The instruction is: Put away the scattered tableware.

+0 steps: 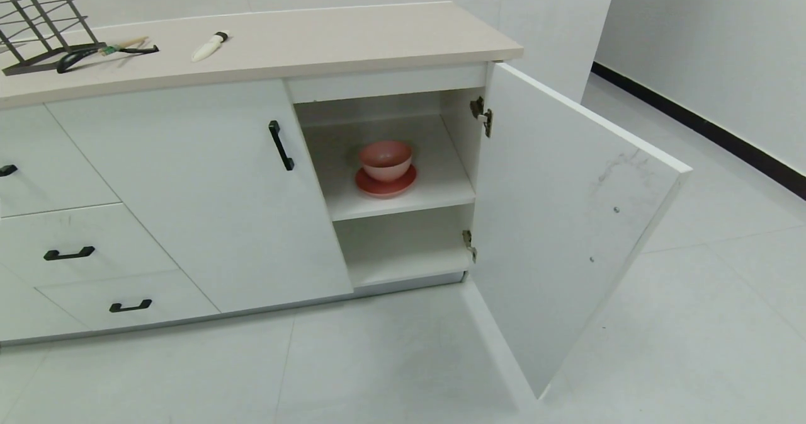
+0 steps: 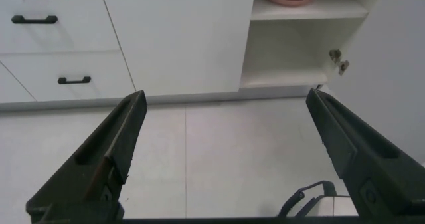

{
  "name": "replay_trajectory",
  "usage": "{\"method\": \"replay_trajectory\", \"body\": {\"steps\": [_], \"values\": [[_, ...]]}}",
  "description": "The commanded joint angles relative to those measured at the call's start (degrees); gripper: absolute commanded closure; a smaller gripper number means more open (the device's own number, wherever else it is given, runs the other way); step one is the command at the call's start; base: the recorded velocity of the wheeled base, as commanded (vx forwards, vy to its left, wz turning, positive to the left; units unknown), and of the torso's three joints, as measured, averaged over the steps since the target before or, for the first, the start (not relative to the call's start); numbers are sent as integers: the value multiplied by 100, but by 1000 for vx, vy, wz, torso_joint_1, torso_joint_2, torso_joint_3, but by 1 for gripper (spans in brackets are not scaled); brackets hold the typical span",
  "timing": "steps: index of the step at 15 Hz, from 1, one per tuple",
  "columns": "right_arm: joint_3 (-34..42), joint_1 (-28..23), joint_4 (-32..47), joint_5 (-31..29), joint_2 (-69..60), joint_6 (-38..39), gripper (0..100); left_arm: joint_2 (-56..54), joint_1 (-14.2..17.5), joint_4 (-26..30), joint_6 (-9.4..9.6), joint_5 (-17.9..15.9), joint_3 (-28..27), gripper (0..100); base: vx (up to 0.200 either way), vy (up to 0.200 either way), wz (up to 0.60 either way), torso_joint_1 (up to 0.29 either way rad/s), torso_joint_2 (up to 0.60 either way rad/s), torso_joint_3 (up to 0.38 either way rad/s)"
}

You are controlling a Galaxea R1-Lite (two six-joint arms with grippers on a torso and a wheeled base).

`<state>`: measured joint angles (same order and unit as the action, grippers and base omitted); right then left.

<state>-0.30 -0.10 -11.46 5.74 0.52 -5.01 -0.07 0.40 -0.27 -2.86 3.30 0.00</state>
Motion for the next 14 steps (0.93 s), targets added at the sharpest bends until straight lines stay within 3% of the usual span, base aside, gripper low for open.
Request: {"method": "replay_trajectory", "body": {"steps": [1, 4, 5, 8, 10, 13, 14], "values": [[-365, 19, -85, 340, 651, -61, 100, 7, -5, 0, -4, 4, 0, 0, 0, 0, 0, 0, 0, 0], [-910, 273, -489, 516, 1881, -308, 100, 7, -5, 0, -4, 4, 0, 0, 0, -67, 0, 1, -1, 1], [-892, 599, -1869, 524, 3243, -395, 100, 7, -5, 0, -4, 4, 0, 0, 0, -200, 0, 2, 2, 7], [-409, 757, -4418, 604, 5379, -439, 100, 7, -5, 0, -4, 4, 0, 0, 0, -67, 0, 1, 1, 2], [-523, 625, -5138, 1122, 6337, -475, 100, 7, -5, 0, -4, 4, 0, 0, 0, 0, 0, 0, 0, 0], [-611, 572, -6509, 1289, 7656, -501, 100, 7, -5, 0, -4, 4, 0, 0, 0, 0, 0, 0, 0, 0], [-796, 572, -6624, 1570, 7981, -554, 100, 7, -5, 0, -4, 12, 0, 0, 0, 0, 0, 0, 0, 0]]}}
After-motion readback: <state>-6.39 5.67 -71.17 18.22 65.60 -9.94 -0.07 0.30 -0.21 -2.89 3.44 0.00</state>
